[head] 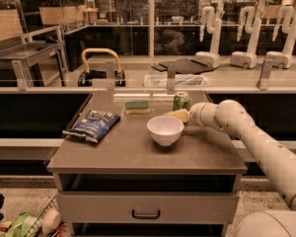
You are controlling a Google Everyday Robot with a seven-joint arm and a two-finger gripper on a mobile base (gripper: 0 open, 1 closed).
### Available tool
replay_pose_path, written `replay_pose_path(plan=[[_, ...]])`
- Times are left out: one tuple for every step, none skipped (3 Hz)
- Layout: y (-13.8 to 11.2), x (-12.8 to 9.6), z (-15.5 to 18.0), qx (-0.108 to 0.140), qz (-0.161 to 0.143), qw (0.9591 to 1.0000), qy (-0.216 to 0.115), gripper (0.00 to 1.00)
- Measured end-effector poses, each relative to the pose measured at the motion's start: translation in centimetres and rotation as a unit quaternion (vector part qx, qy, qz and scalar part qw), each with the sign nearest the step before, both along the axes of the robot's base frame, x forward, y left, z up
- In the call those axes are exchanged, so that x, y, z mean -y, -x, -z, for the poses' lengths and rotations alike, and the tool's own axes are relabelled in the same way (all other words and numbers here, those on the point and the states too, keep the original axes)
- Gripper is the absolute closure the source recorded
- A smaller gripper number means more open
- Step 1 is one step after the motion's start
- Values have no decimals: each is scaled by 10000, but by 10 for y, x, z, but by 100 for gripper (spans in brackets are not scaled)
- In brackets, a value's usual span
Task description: Pick green can from bottom drawer and place on counter
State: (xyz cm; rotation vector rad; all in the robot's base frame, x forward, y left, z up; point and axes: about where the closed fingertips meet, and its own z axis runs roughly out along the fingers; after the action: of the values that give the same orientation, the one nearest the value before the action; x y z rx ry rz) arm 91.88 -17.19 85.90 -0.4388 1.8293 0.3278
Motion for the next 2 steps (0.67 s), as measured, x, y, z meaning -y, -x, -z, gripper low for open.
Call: replay_pose_path(plan=[[5, 31, -34, 44, 25, 9998, 204, 0], [50, 110, -107, 124, 80, 9960, 879, 0]])
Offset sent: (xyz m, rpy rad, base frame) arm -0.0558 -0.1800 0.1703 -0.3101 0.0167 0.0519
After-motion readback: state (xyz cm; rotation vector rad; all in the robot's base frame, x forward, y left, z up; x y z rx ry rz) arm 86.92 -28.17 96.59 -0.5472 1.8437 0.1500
